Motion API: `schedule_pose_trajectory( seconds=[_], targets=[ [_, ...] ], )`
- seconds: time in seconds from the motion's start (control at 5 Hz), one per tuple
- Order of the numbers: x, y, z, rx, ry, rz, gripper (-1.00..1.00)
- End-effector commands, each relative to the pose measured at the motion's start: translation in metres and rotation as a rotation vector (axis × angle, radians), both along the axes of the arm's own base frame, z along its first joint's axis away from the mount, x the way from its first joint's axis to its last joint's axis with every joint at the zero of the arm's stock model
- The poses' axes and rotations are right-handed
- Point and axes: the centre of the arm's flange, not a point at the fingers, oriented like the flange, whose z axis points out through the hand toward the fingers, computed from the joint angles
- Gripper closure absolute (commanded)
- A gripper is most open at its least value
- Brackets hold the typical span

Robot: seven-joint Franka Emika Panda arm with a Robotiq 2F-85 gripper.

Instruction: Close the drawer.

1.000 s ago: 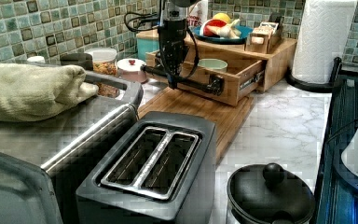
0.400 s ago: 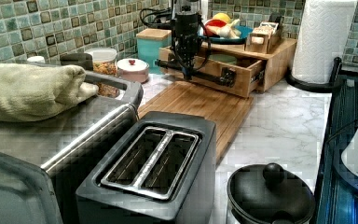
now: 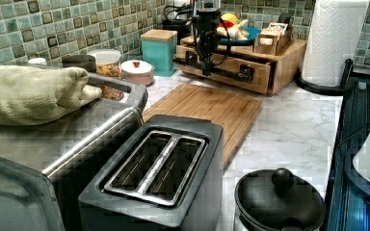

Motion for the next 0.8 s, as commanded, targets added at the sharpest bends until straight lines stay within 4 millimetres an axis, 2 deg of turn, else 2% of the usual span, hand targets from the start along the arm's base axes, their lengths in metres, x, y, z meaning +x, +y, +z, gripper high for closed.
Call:
schedule_pose_trajectory(
  seconds=[0.2, 0.8],
  targets=[
    [-0.0288, -0.1839, 0.0659, -0.167, -0.143, -0.084, 1.00],
    [-0.0262, -0.1885, 0.0681, -0.166, -0.134, -0.077, 1.00]
  ],
)
